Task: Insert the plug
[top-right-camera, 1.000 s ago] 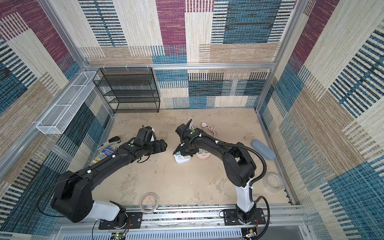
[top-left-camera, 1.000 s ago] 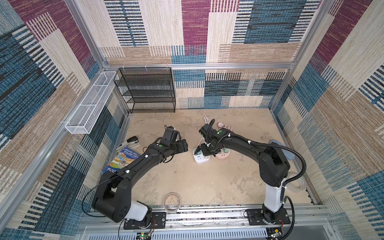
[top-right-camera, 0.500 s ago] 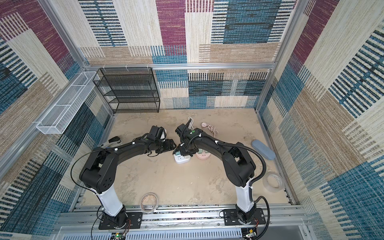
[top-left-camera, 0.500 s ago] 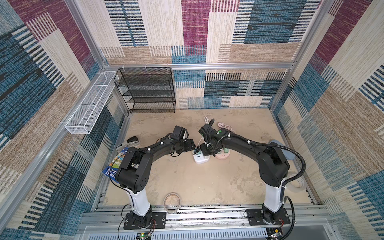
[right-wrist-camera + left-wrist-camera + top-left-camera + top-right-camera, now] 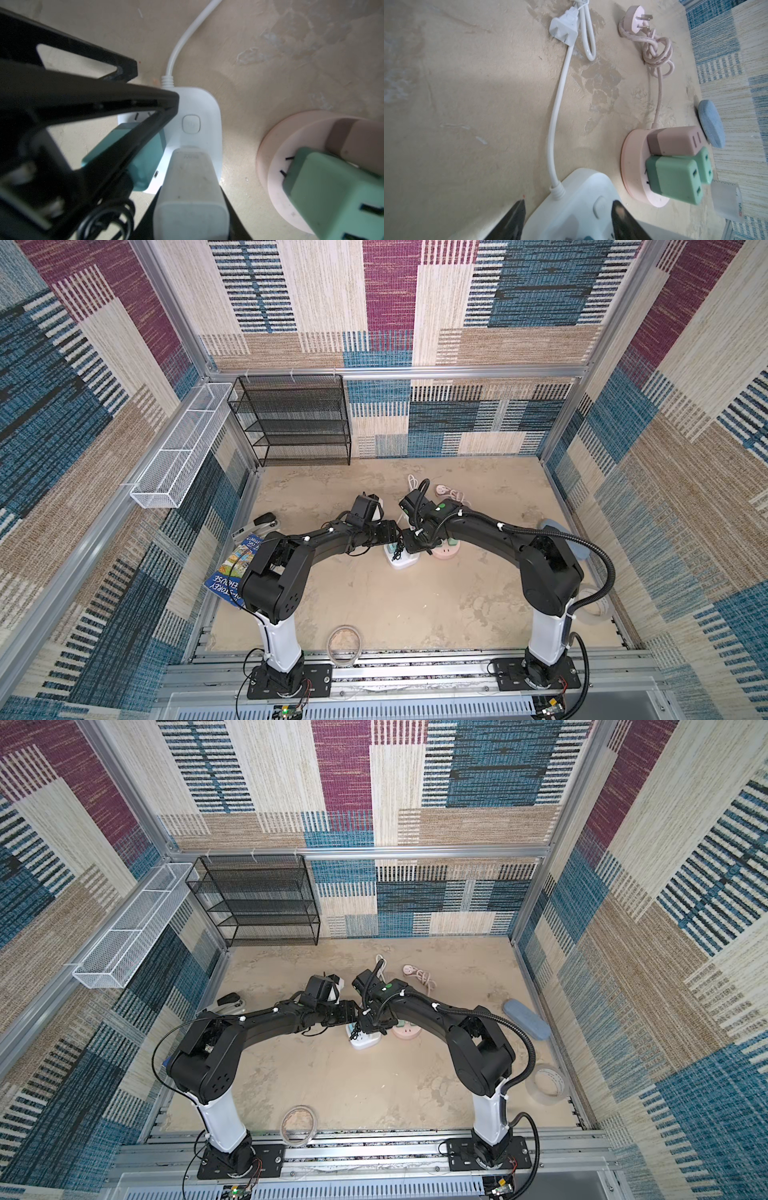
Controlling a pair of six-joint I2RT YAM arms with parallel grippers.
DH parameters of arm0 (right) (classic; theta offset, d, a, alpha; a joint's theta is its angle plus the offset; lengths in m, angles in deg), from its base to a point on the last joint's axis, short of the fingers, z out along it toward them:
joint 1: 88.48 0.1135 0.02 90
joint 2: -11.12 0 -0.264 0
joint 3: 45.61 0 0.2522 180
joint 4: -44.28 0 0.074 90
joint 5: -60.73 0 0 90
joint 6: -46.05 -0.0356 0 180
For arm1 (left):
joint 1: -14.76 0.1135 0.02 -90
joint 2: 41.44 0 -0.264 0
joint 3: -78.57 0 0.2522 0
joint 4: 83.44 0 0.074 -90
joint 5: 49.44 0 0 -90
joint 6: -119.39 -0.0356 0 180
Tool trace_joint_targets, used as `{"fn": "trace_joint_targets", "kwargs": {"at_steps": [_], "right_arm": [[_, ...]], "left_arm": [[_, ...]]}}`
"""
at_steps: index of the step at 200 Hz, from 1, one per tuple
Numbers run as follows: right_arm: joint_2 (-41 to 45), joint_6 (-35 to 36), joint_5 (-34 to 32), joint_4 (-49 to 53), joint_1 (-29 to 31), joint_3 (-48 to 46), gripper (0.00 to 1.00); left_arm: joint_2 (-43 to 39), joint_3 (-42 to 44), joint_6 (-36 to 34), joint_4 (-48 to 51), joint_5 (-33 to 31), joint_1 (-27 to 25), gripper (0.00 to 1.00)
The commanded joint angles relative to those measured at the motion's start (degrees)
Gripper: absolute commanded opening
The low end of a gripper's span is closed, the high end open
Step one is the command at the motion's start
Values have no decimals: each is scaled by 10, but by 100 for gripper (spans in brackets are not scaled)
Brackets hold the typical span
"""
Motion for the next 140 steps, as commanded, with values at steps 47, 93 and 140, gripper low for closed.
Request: {"fn": "trace_joint_targets", "kwargs": {"at_steps": [47, 93, 140], "right_arm": [[-12, -1, 12, -7, -4, -31, 0], [-6, -5, -20, 5, 7, -37, 0], [-26, -13, -28, 1, 33, -50, 0]], "left_arm": [[-10, 35, -25, 33, 38, -8, 70], [-1, 39, -23, 20, 43, -10, 69], [9, 42, -17, 9, 49, -11, 68]]}}
